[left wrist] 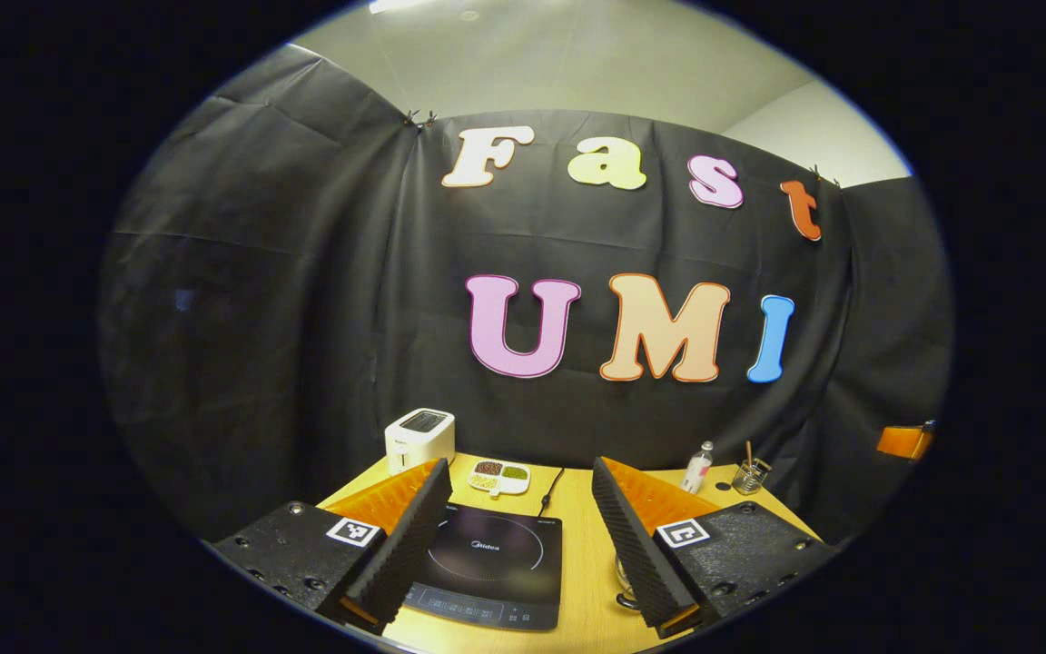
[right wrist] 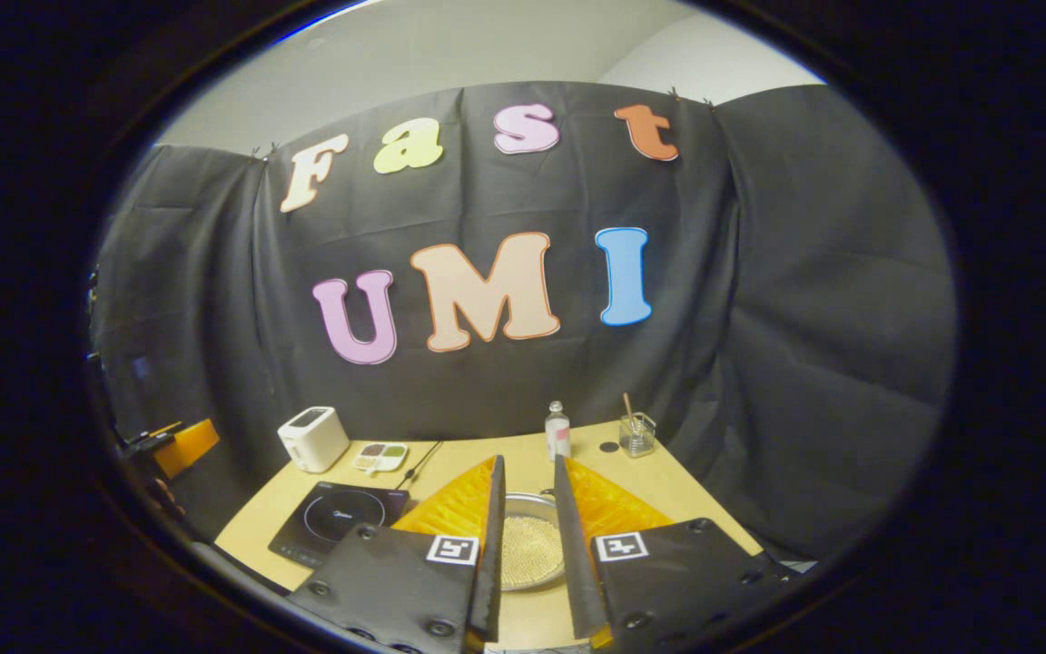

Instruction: First push the handle of the pot to place it horizontally, then grasp the pot with both hands and set it on the induction cooktop.

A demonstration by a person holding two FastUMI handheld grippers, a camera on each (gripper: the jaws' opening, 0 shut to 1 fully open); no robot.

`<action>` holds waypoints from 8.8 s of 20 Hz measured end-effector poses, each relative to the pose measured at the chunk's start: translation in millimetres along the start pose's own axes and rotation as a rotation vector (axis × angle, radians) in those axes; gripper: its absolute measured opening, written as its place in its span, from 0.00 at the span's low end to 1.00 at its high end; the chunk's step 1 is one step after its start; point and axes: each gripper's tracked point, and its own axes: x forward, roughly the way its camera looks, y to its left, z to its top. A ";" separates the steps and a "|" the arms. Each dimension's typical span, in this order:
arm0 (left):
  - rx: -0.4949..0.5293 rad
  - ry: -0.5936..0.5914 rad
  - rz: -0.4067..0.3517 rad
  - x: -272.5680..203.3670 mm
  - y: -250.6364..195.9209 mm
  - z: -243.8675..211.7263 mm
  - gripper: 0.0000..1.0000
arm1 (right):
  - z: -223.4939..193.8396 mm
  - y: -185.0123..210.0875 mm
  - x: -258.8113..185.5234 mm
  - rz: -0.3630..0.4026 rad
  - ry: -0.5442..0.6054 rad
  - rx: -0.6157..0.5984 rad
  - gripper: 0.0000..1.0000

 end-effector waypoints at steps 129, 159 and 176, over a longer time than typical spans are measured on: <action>0.054 0.503 -0.177 40.7 6.2 -188.5 0.96 | -259.4 -12.2 114.5 -0.139 0.777 0.353 1.00; 0.066 1.130 -0.100 147.2 -128.2 -373.4 0.96 | -368.3 -72.0 262.1 0.104 1.231 0.375 0.92; 0.060 1.251 -0.057 143.7 -129.6 -398.3 0.70 | -382.8 -63.7 264.6 0.194 1.263 0.322 0.61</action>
